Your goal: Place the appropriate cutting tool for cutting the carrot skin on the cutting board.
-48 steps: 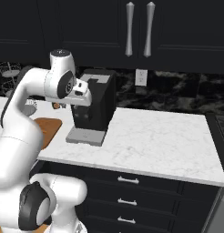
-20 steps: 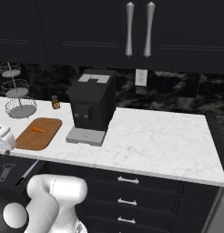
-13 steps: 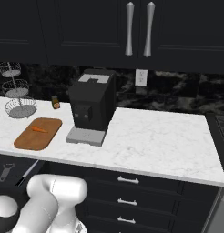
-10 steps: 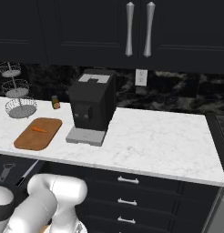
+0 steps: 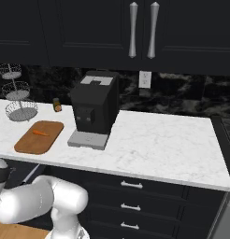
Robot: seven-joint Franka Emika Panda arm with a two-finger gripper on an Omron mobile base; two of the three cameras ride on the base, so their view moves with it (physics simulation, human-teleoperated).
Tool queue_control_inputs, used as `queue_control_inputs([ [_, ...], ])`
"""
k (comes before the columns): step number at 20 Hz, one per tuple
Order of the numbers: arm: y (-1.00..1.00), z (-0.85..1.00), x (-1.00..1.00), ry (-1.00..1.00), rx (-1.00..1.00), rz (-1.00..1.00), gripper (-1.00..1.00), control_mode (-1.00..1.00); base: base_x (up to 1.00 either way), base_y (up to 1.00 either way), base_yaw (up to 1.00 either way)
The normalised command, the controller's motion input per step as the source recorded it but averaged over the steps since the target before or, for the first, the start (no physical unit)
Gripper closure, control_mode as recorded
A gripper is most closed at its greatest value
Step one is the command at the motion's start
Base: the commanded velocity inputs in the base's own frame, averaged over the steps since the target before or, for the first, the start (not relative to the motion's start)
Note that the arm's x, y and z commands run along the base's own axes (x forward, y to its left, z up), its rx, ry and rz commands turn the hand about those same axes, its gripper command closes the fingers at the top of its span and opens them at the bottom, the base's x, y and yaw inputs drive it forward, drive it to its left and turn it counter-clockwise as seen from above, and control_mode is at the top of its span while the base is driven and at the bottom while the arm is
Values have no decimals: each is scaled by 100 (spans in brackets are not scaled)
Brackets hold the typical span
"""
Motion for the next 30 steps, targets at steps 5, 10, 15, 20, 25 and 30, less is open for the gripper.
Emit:
queue_control_inputs([
  [5,0,-45,14,2,0,0,-100,-100,0,0,0],
  [10,0,-48,7,4,2,0,-100,-100,0,0,0],
  [15,0,-49,0,2,2,0,-100,-100,0,0,0],
  [20,0,-39,0,0,2,0,-100,-100,0,0,0],
  [25,0,-34,0,0,1,0,-100,-100,0,0,0],
  [30,0,-30,-23,0,0,1,-100,-100,0,0,0],
])
